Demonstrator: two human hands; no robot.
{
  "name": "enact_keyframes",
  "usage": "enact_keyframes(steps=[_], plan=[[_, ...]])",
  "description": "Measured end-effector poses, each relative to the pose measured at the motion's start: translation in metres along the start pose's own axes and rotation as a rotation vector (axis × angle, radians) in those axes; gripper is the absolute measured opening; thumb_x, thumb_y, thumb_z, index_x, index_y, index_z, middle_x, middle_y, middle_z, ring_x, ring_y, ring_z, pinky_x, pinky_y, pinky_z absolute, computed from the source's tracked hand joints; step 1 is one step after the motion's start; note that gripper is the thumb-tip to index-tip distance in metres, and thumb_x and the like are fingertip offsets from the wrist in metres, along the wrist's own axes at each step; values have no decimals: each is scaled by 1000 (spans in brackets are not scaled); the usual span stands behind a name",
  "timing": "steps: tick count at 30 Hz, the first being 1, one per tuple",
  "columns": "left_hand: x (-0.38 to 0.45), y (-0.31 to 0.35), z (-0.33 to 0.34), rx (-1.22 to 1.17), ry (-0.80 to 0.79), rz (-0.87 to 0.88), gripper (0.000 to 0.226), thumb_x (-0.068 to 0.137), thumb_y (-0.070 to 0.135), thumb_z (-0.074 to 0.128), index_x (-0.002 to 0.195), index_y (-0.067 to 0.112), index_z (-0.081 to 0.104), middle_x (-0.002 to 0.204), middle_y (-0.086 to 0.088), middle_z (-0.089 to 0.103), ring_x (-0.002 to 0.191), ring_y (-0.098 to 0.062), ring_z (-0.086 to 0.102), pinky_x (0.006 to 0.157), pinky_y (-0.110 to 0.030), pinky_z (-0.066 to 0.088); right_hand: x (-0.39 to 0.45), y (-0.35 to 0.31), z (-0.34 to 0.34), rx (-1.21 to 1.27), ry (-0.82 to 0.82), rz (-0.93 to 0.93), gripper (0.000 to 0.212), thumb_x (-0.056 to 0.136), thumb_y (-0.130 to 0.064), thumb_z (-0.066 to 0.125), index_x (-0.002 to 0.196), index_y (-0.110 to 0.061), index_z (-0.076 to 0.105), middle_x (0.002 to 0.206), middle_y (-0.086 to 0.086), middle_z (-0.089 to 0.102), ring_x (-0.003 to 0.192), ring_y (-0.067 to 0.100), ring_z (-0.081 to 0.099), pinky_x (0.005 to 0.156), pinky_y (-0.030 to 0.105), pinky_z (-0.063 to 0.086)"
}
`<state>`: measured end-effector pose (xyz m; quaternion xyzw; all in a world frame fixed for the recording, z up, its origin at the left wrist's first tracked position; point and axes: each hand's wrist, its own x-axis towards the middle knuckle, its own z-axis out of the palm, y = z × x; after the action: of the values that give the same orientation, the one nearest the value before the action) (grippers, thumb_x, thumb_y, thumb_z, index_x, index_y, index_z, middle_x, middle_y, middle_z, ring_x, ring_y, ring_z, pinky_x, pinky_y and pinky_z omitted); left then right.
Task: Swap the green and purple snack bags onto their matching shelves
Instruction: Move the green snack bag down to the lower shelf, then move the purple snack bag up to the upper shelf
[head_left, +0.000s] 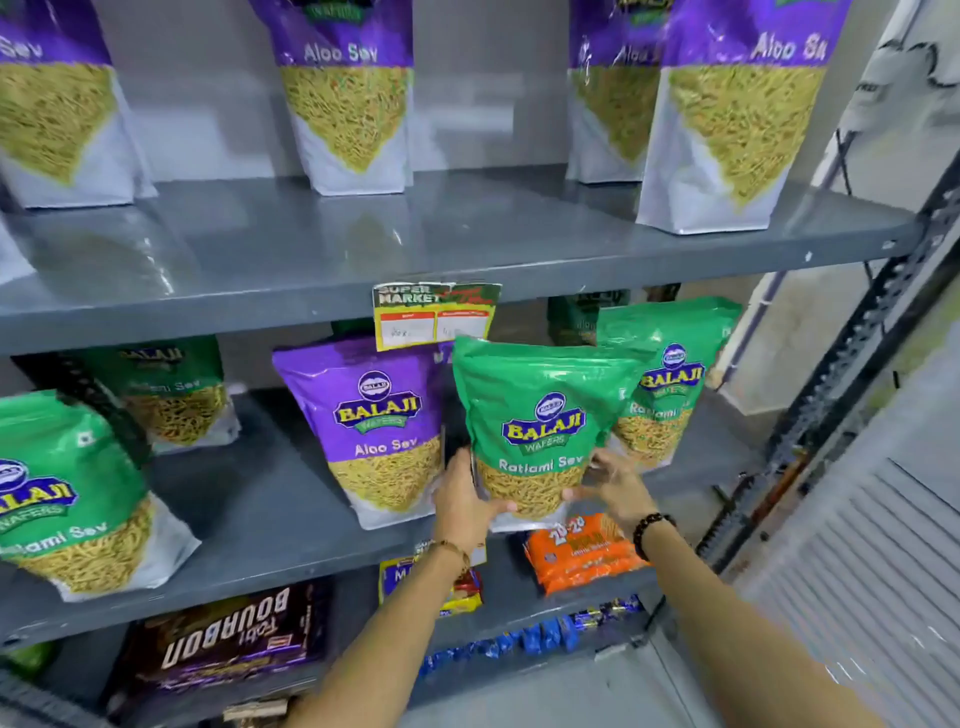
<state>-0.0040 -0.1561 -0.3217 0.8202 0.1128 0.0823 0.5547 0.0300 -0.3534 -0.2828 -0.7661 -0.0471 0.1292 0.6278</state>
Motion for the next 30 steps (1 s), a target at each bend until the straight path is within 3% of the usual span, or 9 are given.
enact_keyframes(steps=[2,4,11,15,21,24,28,30], plan=[[16,-6,6,33,-8,-27,76,50,21,88,111,22,43,116,-3,61,106,-22,57,95,-50,49,14,8,3,-4,28,15,42,67,5,73,106,3,57,111,18,62,108,35,55,102,51,42],[31,-11,11,61,-11,-43,81,50,24,88,116,18,42,125,-7,59,115,-26,55,97,-49,48,26,12,4,-7,46,26,43,69,8,70,109,-1,57,111,13,62,107,31,55,102,50,42],[57,-9,21,-23,15,-48,58,59,5,81,104,12,45,112,-13,62,102,-27,60,91,-49,51,58,12,9,34,91,31,56,75,12,61,127,-5,48,127,12,57,120,28,50,108,48,37],[49,-5,21,-11,20,-8,62,64,6,78,117,10,45,122,-12,58,113,-26,55,97,-41,47,56,15,15,64,126,53,61,77,12,60,133,-5,42,138,11,50,128,25,44,111,44,33],[21,-13,13,-10,25,-91,78,71,4,72,138,10,32,141,-15,45,126,-32,47,104,-45,43,38,22,39,92,228,155,76,81,3,60,144,-9,18,154,9,25,142,28,24,115,47,26],[-3,-19,3,-70,-6,-148,79,73,7,73,139,7,30,146,-13,37,132,-31,40,107,-42,38,27,27,61,66,300,192,74,85,-6,58,145,-9,15,152,14,29,138,34,30,108,46,32],[-30,-37,-18,-98,36,-188,71,75,6,70,136,4,34,144,-15,40,131,-30,41,102,-35,39,11,26,93,3,380,165,50,82,-4,56,130,-7,40,126,17,56,113,38,54,83,39,43],[-41,-45,-33,-117,75,-215,68,75,5,70,135,5,36,141,-15,43,129,-31,42,102,-38,41,4,23,109,24,350,179,57,82,-4,58,134,-7,36,129,15,55,109,34,55,82,34,41]])
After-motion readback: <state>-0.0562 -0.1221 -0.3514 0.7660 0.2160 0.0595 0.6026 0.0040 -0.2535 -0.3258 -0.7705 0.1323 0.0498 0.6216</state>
